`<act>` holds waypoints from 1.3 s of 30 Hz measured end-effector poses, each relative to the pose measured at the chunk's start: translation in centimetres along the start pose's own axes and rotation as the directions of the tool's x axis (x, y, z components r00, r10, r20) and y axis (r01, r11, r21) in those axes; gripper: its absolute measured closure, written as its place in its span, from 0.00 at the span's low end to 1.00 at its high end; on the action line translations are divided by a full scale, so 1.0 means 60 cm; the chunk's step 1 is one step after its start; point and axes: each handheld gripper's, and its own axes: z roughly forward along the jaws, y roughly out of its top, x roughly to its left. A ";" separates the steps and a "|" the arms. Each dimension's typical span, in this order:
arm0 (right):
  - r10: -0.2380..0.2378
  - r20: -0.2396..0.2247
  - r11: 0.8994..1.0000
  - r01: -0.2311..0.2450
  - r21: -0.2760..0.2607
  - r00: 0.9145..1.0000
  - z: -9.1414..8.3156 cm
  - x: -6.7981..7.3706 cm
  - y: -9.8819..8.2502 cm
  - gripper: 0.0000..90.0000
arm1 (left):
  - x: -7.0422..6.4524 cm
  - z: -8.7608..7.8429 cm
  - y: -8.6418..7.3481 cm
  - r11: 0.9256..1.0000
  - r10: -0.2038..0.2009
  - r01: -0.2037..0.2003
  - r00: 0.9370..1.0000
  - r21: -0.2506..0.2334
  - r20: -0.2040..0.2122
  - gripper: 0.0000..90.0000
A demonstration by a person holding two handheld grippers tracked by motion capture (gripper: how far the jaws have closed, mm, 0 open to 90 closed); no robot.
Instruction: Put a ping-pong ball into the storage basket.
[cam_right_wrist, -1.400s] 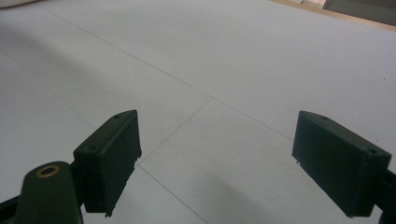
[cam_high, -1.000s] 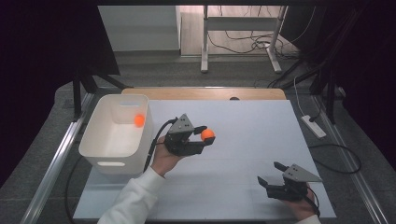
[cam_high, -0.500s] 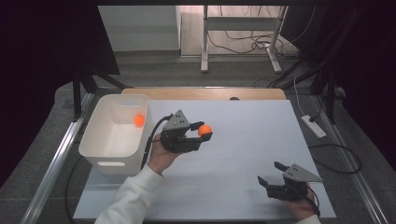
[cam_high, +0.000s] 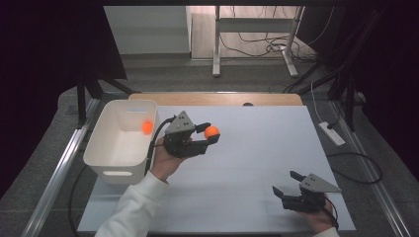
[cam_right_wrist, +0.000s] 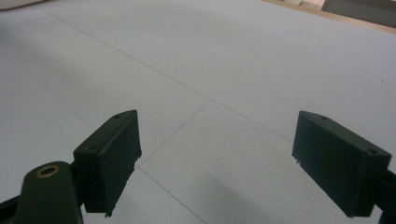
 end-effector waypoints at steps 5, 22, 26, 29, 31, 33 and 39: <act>0.002 0.002 1.000 -0.002 -0.002 1.000 0.000 0.000 0.000 0.17 | 0.004 -0.009 0.009 1.000 0.014 -0.014 1.000 0.002 -0.016 0.55; 0.001 0.007 1.000 -0.001 -0.001 1.000 -0.002 0.000 0.000 0.17 | 0.027 -0.033 0.019 1.000 -0.001 0.000 0.998 -0.023 -0.062 0.55; 0.001 0.007 1.000 -0.001 0.000 1.000 -0.001 0.000 0.000 0.17 | 0.033 -0.037 0.019 1.000 -0.007 0.005 0.997 -0.026 -0.076 0.55; 0.001 0.005 1.000 -0.001 -0.001 1.000 -0.001 0.000 0.000 0.17 | 0.039 -0.041 0.019 1.000 -0.012 0.009 0.996 -0.030 -0.089 0.55; -0.002 0.005 1.000 0.002 -0.004 1.000 -0.001 0.000 0.000 0.17 | 0.042 -0.041 0.019 0.999 -0.018 0.015 0.996 -0.035 -0.091 0.55; -0.002 0.005 1.000 0.002 -0.004 1.000 0.000 0.000 0.000 0.17 | 0.045 -0.041 0.020 0.999 -0.023 0.020 0.995 -0.037 -0.094 0.55; -0.001 0.007 1.000 0.001 -0.002 1.000 -0.001 0.000 0.000 0.17 | 0.054 -0.045 0.020 0.999 -0.027 0.023 0.993 -0.037 -0.118 0.55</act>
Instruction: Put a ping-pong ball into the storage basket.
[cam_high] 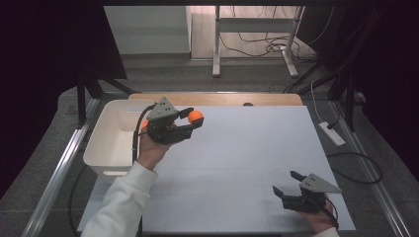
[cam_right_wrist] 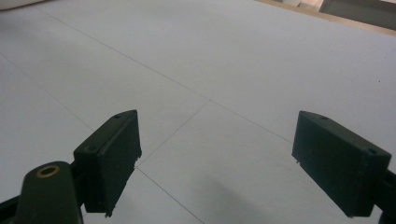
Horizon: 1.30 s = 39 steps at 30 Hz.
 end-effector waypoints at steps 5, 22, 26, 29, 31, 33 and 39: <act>-0.002 0.000 1.000 0.002 -0.001 1.000 0.000 0.000 0.000 0.17 | 0.011 -0.002 -0.002 1.000 -0.010 0.010 1.000 0.005 -0.023 0.55; -0.005 -0.001 1.000 0.005 0.000 1.000 0.001 0.001 0.000 0.17 | 0.050 -0.024 -0.010 0.999 -0.049 0.048 0.995 -0.010 -0.093 0.55; -0.005 -0.001 1.000 0.005 0.000 1.000 0.001 0.001 0.000 0.17 | 0.058 -0.029 -0.013 0.999 -0.048 0.047 0.992 -0.006 -0.116 0.55; -0.005 -0.001 1.000 0.005 0.000 1.000 0.001 0.001 0.000 0.17 | 0.064 -0.032 -0.015 0.999 -0.053 0.053 0.990 -0.007 -0.129 0.55; -0.005 -0.001 1.000 0.005 0.000 1.000 0.001 0.001 0.000 0.17 | 0.067 -0.033 -0.016 0.998 -0.057 0.057 0.989 -0.006 -0.135 0.55; -0.005 -0.001 1.000 0.005 0.000 1.000 0.001 0.001 0.000 0.17 | 0.072 -0.036 -0.017 0.998 -0.061 0.061 0.988 -0.004 -0.144 0.55; -0.005 -0.001 1.000 0.005 0.001 1.000 0.001 0.001 0.000 0.17 | 0.080 -0.041 -0.020 0.998 -0.069 0.070 0.985 -0.003 -0.159 0.55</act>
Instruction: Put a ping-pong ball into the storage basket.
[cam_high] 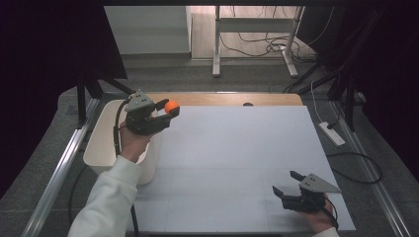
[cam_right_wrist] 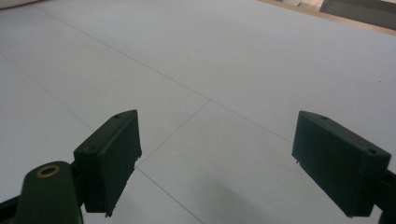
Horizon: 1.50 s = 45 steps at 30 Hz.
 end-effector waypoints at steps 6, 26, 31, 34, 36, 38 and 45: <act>0.000 0.001 1.000 0.000 -0.001 1.000 0.000 0.000 0.000 0.17 | 0.011 -0.005 -0.004 1.000 -0.007 0.007 1.000 0.004 -0.022 0.55; 0.003 0.003 1.000 -0.003 0.001 1.000 0.001 0.000 0.000 0.17 | 0.054 -0.031 -0.019 0.999 -0.045 0.046 0.993 0.015 -0.107 0.55; 0.002 0.003 1.000 -0.002 0.004 1.000 0.002 0.001 0.001 0.17 | 0.067 -0.036 -0.026 0.998 -0.045 0.049 0.989 0.025 -0.141 0.55; 0.002 0.006 1.000 -0.002 0.004 1.000 0.002 0.001 0.001 0.17 | 0.076 -0.041 -0.031 0.998 -0.058 0.063 0.987 0.025 -0.151 0.55; 0.003 0.006 1.000 -0.003 0.005 1.000 0.002 0.001 0.000 0.17 | 0.080 -0.043 -0.032 0.997 -0.063 0.068 0.985 0.024 -0.158 0.55; 0.004 0.007 1.000 -0.004 0.004 1.000 0.002 0.001 0.001 0.17 | 0.085 -0.046 -0.034 0.997 -0.070 0.075 0.984 0.023 -0.163 0.55; 0.004 0.007 1.000 -0.004 0.007 1.000 0.002 0.002 0.001 0.17 | 0.099 -0.052 -0.043 0.995 -0.084 0.091 0.979 0.033 -0.185 0.55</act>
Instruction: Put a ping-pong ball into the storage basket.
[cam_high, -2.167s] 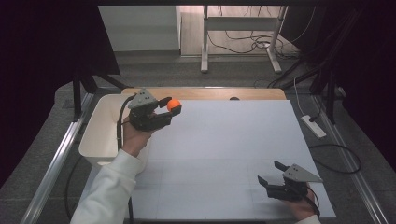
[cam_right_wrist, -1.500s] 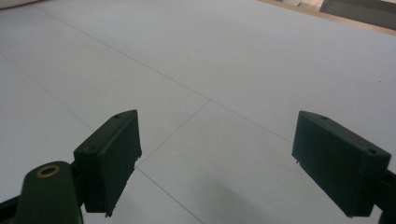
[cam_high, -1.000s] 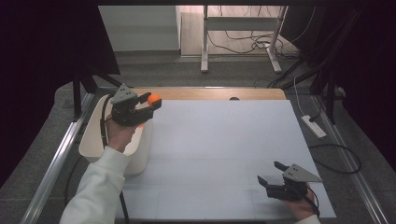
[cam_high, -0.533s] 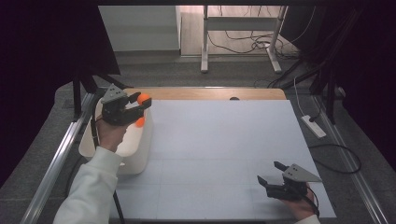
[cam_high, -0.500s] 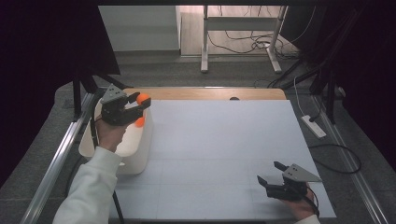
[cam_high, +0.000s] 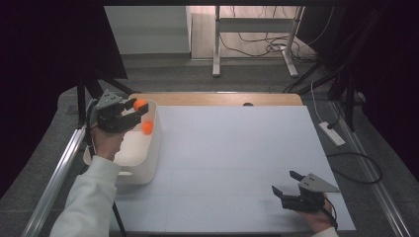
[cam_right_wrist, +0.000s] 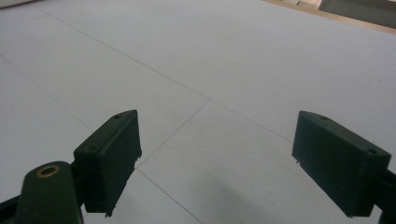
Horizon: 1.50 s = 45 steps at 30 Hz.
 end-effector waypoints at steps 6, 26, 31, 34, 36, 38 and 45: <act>-0.001 -0.001 1.000 0.001 0.000 1.000 0.000 0.000 0.000 0.17 | 0.007 0.002 -0.004 1.000 -0.005 0.005 1.000 0.012 -0.011 0.55; -0.003 0.000 1.000 0.003 0.002 1.000 0.001 0.000 -0.001 0.17 | 0.033 0.026 -0.024 0.995 -0.045 0.049 0.997 0.088 -0.056 0.55; -0.005 -0.004 1.000 0.005 0.000 1.000 0.001 0.001 0.000 0.17 | 0.037 0.035 -0.030 0.991 -0.053 0.062 0.996 0.122 -0.077 0.55; -0.006 -0.004 1.000 0.006 0.001 1.000 0.001 0.002 0.000 0.17 | 0.040 0.038 -0.032 0.988 -0.057 0.067 0.995 0.136 -0.081 0.55; -0.006 -0.001 1.000 0.006 0.002 1.000 0.001 0.001 0.000 0.17 | 0.042 0.041 -0.034 0.986 -0.061 0.073 0.994 0.149 -0.086 0.55; -0.006 -0.001 1.000 0.006 0.002 1.000 0.001 0.001 -0.001 0.17 | 0.044 0.045 -0.036 0.982 -0.065 0.082 0.993 0.172 -0.103 0.55; -0.007 -0.004 1.000 0.007 0.002 1.000 0.001 0.002 0.000 0.17 | 0.050 0.055 -0.045 0.970 -0.081 0.104 0.990 0.219 -0.114 0.55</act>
